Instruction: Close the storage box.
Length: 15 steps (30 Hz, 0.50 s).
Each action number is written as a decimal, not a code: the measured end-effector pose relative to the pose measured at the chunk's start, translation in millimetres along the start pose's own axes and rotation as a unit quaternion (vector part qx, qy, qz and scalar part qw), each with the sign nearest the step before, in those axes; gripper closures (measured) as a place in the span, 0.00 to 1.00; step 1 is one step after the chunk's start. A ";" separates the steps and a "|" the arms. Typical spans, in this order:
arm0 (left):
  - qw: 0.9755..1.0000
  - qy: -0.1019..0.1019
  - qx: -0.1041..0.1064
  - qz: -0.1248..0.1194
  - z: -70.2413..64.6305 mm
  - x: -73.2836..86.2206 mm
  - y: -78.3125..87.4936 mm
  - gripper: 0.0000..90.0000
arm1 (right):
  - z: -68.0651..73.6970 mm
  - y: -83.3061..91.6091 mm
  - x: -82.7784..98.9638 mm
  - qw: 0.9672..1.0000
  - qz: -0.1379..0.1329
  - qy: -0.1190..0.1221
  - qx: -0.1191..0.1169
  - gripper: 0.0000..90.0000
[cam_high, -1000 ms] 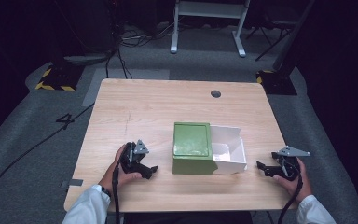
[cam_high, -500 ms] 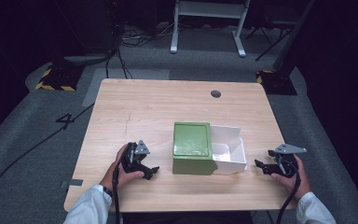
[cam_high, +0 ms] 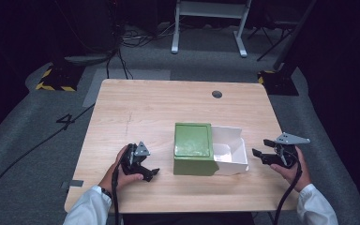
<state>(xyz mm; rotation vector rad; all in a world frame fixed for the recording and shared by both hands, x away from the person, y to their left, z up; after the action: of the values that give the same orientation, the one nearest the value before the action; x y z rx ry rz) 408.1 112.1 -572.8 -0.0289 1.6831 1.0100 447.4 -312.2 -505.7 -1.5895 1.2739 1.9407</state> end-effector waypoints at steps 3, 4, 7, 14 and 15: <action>1.000 0.000 -0.002 0.000 0.0 0.0 0.1 0.00 | 3.7 -1.3 -4.2 1.000 -0.004 0.002 -0.008 0.36; 1.000 0.000 -0.002 0.000 0.0 0.0 0.1 0.00 | 5.8 -2.2 -5.8 1.000 -0.004 0.004 -0.009 0.35; 1.000 0.000 -0.002 0.000 0.0 0.0 0.1 0.00 | 14.8 -7.9 -9.7 1.000 -0.006 0.011 -0.019 0.34; 1.000 0.000 -0.002 0.000 0.0 0.1 0.2 0.00 | 27.7 -15.6 -7.8 0.999 0.000 0.016 -0.034 0.33; 1.000 0.001 -0.002 0.000 0.0 0.1 0.2 0.01 | 28.8 -16.6 -7.1 0.999 0.001 0.016 -0.037 0.33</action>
<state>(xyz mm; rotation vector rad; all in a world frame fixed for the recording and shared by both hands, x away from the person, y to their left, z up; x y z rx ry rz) 408.0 112.2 -572.7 -0.0319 1.6822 1.0131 444.0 -278.4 -506.9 -1.6605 1.2289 1.9934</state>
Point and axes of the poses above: each handheld gripper's, and its own axes: y roughly backward along the jaws, x roughly out of its underside, z roughly to its left, the point moved 9 cm from there along -y, roughly forward along the jaws, and after that the axes turned 12 degrees about -z, right-handed, at the moved point
